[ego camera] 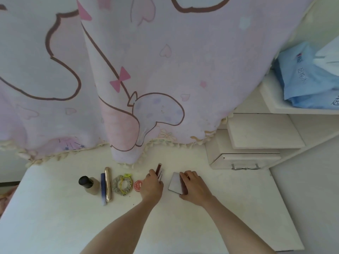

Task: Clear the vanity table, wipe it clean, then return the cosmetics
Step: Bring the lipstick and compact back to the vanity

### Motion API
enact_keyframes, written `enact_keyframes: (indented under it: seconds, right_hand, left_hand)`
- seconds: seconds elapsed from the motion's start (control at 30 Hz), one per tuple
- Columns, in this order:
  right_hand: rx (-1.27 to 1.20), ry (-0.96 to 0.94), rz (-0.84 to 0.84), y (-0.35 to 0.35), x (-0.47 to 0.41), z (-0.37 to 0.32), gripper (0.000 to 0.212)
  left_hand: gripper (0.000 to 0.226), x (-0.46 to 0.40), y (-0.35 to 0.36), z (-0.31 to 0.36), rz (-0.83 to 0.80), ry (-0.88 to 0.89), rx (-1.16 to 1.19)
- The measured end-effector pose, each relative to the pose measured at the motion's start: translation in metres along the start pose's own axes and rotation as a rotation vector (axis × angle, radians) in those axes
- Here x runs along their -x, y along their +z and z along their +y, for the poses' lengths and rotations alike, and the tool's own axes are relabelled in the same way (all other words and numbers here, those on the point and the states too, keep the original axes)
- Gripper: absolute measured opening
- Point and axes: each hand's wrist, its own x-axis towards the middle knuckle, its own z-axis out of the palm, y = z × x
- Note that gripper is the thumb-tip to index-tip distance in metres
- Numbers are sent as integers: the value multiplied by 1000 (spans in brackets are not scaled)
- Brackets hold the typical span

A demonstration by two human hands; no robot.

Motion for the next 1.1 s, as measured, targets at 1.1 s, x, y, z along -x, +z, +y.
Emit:
enact_keyframes:
  seconds: [1.1]
  right_hand:
    - [151,-46,234,0,-4,-35,74]
  left_hand:
    - [49,26,-24,-34,32,521,-703]
